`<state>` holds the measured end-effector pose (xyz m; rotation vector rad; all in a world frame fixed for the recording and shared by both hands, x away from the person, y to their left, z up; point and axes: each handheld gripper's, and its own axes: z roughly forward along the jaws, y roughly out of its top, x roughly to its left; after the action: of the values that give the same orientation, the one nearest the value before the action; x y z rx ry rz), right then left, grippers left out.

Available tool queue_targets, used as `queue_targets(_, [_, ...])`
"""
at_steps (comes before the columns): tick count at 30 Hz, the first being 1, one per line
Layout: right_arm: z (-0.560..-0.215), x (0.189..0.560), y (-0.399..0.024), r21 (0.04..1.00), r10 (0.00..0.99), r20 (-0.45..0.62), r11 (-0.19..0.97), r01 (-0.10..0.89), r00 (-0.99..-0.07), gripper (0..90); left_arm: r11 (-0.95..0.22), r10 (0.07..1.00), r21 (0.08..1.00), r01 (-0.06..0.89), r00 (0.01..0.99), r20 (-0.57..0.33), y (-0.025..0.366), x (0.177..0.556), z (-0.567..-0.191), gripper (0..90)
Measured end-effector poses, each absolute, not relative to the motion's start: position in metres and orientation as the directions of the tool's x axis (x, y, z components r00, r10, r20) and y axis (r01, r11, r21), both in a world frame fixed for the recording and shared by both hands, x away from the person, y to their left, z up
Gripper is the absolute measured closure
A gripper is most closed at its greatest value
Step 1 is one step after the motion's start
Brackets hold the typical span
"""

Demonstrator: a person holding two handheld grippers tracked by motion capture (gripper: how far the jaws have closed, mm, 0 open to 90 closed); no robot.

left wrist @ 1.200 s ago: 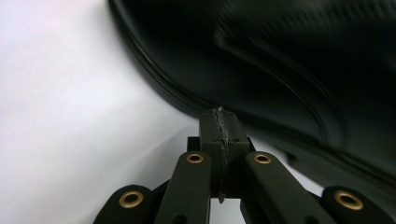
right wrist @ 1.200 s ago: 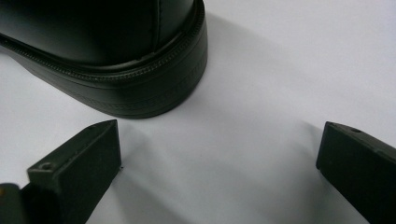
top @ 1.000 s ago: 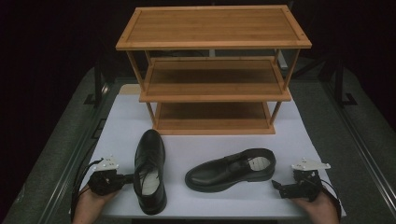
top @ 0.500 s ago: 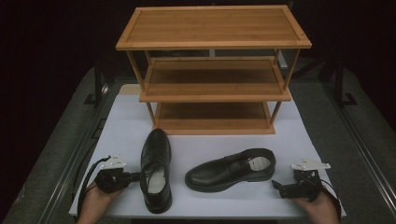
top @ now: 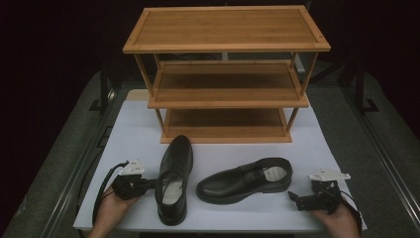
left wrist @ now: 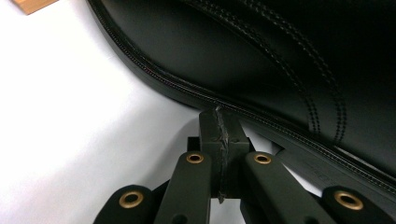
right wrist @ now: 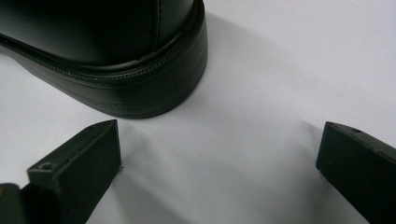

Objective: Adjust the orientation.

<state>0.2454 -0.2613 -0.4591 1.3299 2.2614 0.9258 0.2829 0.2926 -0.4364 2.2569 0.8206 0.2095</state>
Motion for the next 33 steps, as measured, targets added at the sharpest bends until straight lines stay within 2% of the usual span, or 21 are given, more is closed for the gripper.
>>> queue_targets(9, [-0.459,0.245,-0.261,0.693,0.869,0.021,0.344,0.634,-0.494,0.0,-0.565,0.587,0.675,0.475,0.806,-0.076,0.279,0.282,-0.436,90.0])
queue_targets(17, [-0.459,0.245,-0.261,0.693,0.870,0.021,0.342,0.634,-0.493,0.0,-0.526,0.612,0.702,0.481,0.787,-0.081,0.295,0.281,-0.429,90.0])
queue_targets(22, [-0.459,0.245,-0.261,0.694,0.870,0.021,0.342,0.634,-0.493,0.0,-0.499,0.678,0.694,0.520,0.732,-0.060,0.315,0.281,-0.430,69.8])
queue_targets(27, [-0.459,0.245,-0.261,0.694,0.870,0.021,0.342,0.634,-0.493,0.0,-0.474,0.747,0.676,0.564,0.664,-0.030,0.336,0.280,-0.433,37.7])
queue_targets(30, [-0.459,0.245,-0.261,0.694,0.870,0.021,0.343,0.634,-0.493,0.0,-0.477,0.773,0.672,0.566,0.634,0.014,0.346,0.277,-0.435,23.7])
queue_targets(33, [-0.459,0.245,-0.261,0.693,0.869,0.021,0.343,0.634,-0.494,0.0,-0.466,0.789,0.666,0.582,0.614,0.017,0.354,0.276,-0.437,13.1])
